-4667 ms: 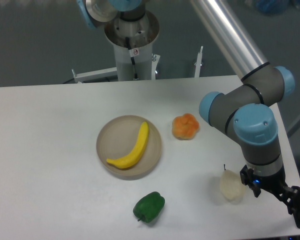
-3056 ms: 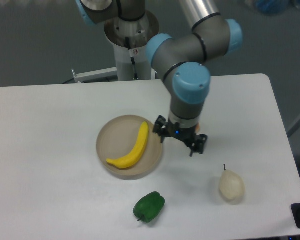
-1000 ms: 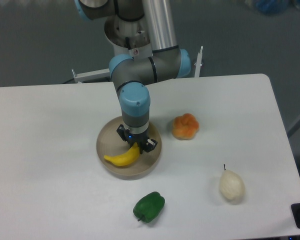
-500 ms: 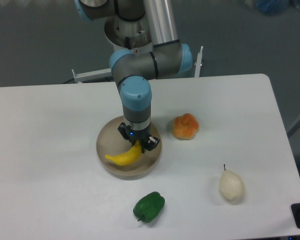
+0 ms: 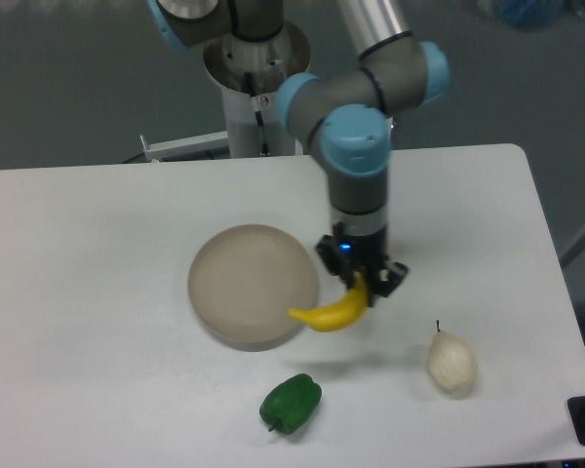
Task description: Pick up the banana from the plate
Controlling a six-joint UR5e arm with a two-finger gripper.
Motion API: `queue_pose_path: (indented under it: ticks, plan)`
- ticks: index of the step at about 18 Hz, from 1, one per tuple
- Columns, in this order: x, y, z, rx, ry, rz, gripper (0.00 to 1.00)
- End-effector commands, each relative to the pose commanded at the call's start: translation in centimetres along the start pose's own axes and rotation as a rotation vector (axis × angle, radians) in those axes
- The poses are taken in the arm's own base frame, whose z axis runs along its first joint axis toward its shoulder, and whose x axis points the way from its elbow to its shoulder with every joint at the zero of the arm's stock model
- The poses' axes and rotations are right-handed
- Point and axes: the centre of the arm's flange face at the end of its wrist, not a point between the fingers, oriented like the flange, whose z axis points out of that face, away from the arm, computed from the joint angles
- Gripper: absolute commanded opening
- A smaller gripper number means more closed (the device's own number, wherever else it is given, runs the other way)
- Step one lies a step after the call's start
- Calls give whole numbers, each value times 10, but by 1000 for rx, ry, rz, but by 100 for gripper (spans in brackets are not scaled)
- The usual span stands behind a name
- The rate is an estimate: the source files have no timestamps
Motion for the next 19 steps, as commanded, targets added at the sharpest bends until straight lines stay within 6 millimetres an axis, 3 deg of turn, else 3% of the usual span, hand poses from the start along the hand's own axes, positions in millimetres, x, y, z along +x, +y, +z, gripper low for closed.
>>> queue_pose_path:
  ticks: [9, 13, 19]
  plan:
    - [-40, 9, -8, -80, -81, 58, 36]
    - [-45, 7, 0, -85, -78, 58, 36]
    - [-48, 5, -4, -78, -87, 57, 36]
